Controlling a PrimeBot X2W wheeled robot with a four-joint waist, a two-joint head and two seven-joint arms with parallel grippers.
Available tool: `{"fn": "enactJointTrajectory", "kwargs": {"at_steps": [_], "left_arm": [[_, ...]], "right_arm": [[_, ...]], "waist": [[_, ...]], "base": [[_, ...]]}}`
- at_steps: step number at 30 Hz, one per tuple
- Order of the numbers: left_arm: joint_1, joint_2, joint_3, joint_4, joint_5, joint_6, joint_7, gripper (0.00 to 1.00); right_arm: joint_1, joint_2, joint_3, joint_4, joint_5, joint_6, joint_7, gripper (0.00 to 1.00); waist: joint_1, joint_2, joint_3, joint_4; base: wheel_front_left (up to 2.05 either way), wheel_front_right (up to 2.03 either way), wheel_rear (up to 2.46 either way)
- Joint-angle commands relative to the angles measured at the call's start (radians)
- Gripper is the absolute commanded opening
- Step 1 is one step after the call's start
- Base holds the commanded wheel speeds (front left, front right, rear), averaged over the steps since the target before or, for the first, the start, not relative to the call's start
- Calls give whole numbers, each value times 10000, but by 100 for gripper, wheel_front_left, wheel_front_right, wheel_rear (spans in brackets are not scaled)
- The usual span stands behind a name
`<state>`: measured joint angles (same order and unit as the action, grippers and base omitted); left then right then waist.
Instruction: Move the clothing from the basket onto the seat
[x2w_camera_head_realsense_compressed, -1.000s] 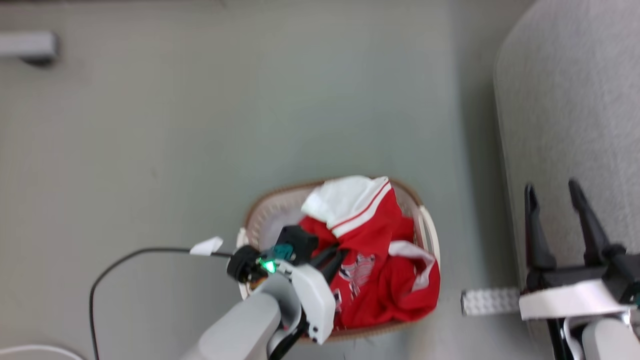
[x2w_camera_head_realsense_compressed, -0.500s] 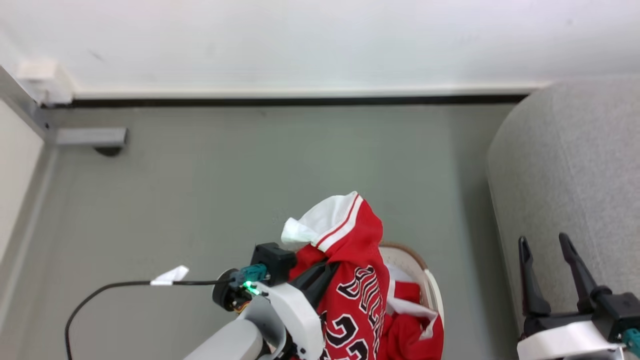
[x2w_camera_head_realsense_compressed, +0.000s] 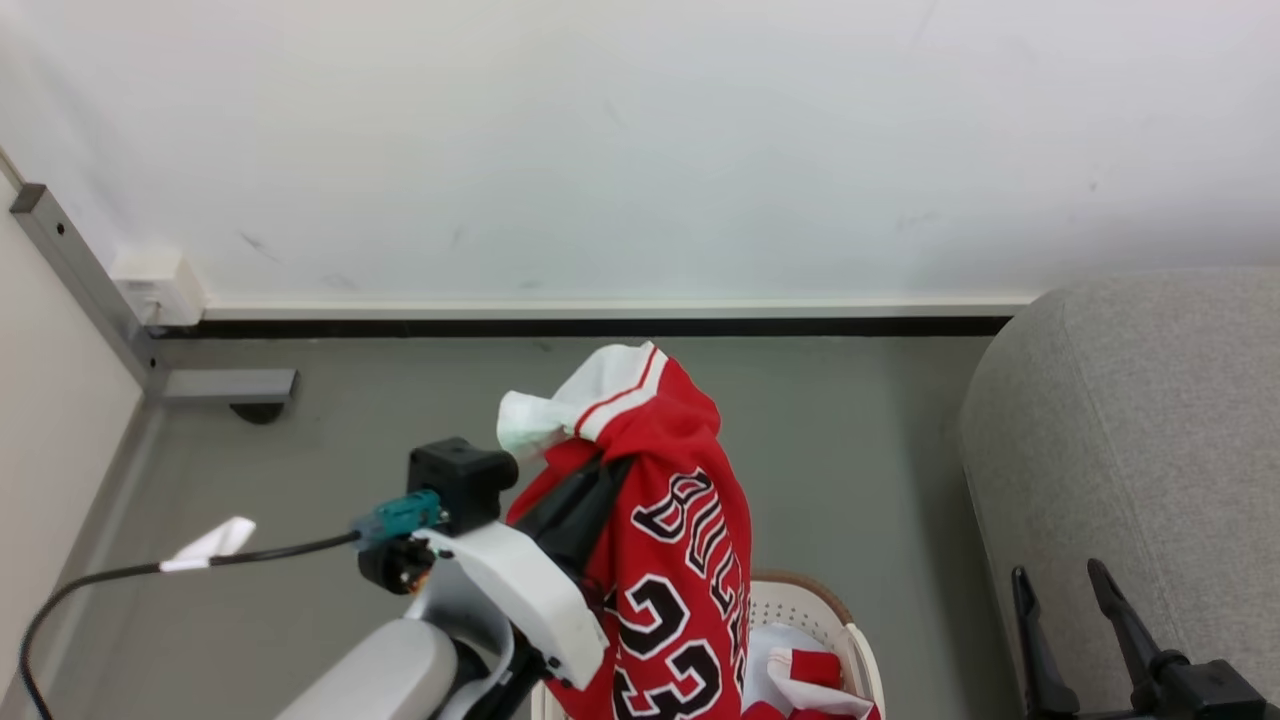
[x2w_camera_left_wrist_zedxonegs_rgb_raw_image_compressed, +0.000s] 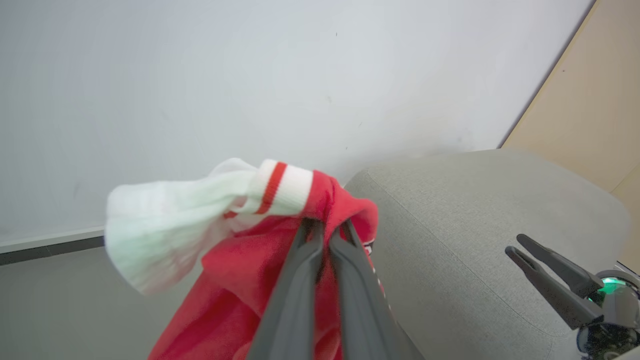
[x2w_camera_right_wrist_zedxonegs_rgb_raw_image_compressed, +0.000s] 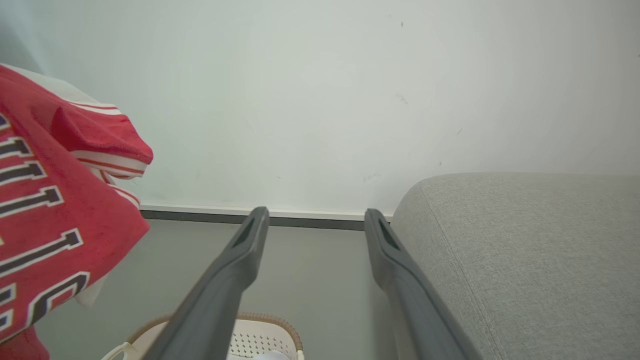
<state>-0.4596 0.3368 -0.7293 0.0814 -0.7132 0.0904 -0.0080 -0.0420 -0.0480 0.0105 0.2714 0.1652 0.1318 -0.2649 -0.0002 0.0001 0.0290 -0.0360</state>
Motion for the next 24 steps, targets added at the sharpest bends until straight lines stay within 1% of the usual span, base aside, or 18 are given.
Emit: {"fn": "enactJointTrajectory", "kwargs": {"at_steps": [1, 4, 5, 7, 13, 16, 20, 22, 24], "left_arm": [[118, 191, 194, -386, -178, 139, 106, 0], [20, 407, 459, -926, -273, 358, 233, 0], [20, 407, 459, -926, -273, 358, 233, 0], [-52, 506, 608, -1217, -290, 499, 310, 0], [-224, 650, 749, -1798, -317, 702, 544, 0], [-245, 672, 725, -1952, -276, 751, 637, 0], [-189, 718, 683, -2097, -255, 808, 686, 0], [-144, 750, 662, -2138, -252, 811, 712, 0], [-107, 780, 652, -2170, -250, 819, 732, 0]], "right_arm": [[176, -43, 78, 20, 50, -21, 6, 100], [201, -41, 299, 7, 118, -21, 6, 100], [201, -41, 299, 7, 118, -21, 6, 100], [152, -44, 461, 0, 134, -21, 6, 100], [-59, -38, 1176, 54, 370, -21, 6, 100], [-263, -43, 1789, 110, 572, -21, 6, 100], [-619, -43, 2926, 234, 948, -21, 6, 100], [-939, -239, 3629, 296, 1228, -21, 6, 100], [-1330, -603, 4448, 297, 1638, -23, 8, 100]], "waist": [[2, -1, -226, -1], [2, -1, -295, 0], [2, -1, -295, 0], [2, -1, -333, 7], [2, -1, -415, 61], [2, -1, -451, 67], [2, -1, -487, 24], [2, -1, -504, -13], [2, -1, -519, -57]], "base": [[0, 0, 0], [0, 0, 0], [0, 0, 0], [0, 0, 0], [0, 0, 0], [0, 0, 0], [0, 0, 0], [0, 0, 0], [0, 0, 0]]}}
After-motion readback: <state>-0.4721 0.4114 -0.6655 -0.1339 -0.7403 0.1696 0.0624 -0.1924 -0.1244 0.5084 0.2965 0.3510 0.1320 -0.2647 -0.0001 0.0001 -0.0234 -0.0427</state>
